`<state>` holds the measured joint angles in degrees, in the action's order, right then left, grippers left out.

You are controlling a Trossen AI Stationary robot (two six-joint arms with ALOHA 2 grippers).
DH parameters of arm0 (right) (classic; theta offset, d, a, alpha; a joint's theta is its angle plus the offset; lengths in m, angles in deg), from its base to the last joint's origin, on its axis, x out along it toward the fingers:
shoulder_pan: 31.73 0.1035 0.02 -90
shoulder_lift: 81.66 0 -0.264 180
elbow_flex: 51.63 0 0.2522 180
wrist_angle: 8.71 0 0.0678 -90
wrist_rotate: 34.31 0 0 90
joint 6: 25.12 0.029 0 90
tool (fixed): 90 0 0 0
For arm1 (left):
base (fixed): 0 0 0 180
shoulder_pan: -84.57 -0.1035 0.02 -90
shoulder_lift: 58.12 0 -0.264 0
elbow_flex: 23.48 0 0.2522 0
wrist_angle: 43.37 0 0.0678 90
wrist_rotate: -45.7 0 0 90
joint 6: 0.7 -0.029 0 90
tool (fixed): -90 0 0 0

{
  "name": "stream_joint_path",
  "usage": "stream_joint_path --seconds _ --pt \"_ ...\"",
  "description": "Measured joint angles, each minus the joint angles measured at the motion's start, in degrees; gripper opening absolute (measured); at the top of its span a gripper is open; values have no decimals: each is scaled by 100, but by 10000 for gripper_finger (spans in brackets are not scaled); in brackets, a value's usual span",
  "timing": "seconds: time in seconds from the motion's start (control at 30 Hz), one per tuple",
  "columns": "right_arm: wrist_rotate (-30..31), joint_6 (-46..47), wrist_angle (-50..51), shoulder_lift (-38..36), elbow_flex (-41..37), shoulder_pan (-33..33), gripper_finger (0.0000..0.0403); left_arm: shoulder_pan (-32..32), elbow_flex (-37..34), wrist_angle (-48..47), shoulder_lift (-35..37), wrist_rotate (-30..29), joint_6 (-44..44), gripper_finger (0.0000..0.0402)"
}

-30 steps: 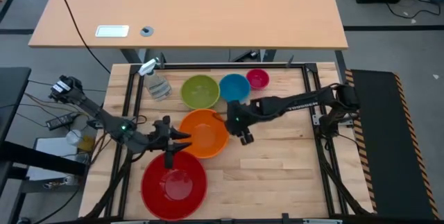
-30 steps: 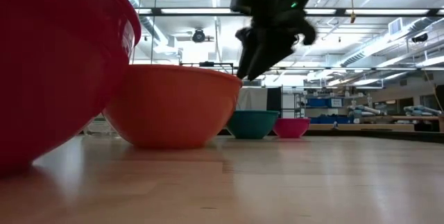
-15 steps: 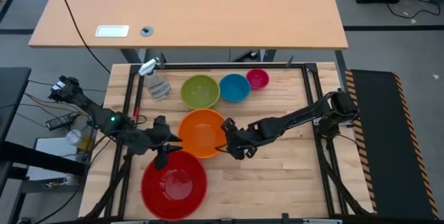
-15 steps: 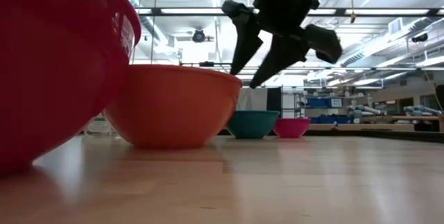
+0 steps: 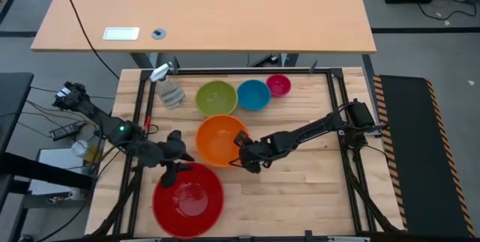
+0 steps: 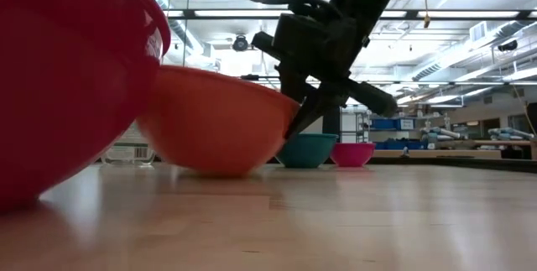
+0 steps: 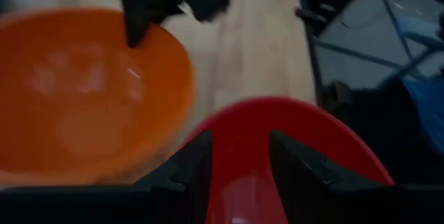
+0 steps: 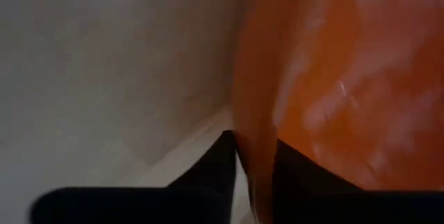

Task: Nest bowls inside each other
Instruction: Stack the orange bowl on top of the red bowl

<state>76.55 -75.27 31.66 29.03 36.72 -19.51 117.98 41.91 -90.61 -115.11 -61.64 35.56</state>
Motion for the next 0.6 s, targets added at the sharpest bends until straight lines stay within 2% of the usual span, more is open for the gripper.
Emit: stream_joint_path --seconds 0.13,0.23,0.37,0.47,0.6 --pt "260 34 -27 -46 -5 33 16 68 0 -343 -65 203 176 144" --pt "469 71 -39 -82 -1 109 17 193 -2 -842 -202 226 692 144" --pt "564 45 -46 -88 -1 307 33 398 -2 -1181 -389 233 1189 144" --pt "706 -17 3 -141 56 501 29 504 -4 -1361 -412 251 1604 144" --pt "722 123 89 -210 403 777 21 558 -7 -1695 -300 574 2332 144"
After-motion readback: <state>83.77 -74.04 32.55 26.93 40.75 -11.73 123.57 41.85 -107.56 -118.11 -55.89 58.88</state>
